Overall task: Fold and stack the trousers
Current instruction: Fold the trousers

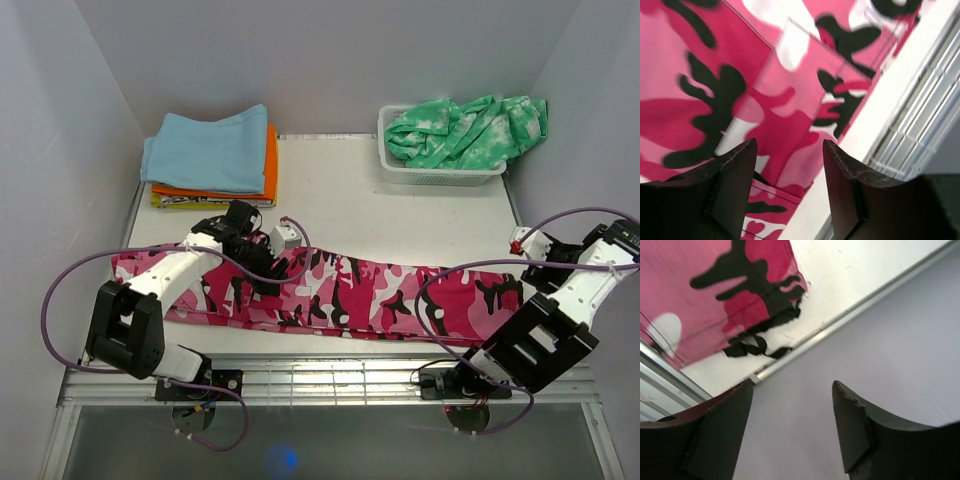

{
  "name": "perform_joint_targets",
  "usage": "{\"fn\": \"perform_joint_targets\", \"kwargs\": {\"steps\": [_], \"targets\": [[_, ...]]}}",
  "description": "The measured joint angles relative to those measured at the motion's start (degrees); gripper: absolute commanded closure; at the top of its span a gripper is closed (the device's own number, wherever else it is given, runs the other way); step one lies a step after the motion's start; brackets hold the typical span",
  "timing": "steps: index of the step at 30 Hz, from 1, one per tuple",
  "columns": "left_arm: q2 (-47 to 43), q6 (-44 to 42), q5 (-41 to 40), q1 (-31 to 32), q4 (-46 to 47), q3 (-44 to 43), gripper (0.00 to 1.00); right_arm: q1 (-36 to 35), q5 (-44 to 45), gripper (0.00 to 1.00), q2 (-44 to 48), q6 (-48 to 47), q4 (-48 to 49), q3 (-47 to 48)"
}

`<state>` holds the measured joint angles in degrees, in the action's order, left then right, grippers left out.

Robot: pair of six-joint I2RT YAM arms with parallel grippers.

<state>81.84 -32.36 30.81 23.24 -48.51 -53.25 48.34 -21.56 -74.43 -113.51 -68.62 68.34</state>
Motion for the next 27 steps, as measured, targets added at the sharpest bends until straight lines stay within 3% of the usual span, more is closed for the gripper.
{"fn": "perform_joint_targets", "kwargs": {"steps": [3,8,12,18,27], "targets": [[-1.03,3.32,-0.44,0.02,3.21,-2.58,0.34,-3.5,-0.28,0.37,-0.9,5.57,0.22,-1.95],[0.72,7.48,-1.53,0.0,6.97,-4.26,0.34,-9.03,-1.55,0.41,-7.41,23.78,2.14,-2.4],[2.73,9.88,-3.1,0.0,8.22,-4.22,0.34,-9.84,-1.73,0.41,-12.52,40.33,6.36,-1.68],[4.17,11.43,-4.92,-0.02,10.23,-2.6,0.34,-9.94,-0.5,0.41,-14.99,57.55,12.96,-1.68],[6.08,12.9,-5.35,-0.02,11.28,-0.7,0.34,-10.95,0.66,0.4,-20.04,67.14,17.75,-2.47]]}}
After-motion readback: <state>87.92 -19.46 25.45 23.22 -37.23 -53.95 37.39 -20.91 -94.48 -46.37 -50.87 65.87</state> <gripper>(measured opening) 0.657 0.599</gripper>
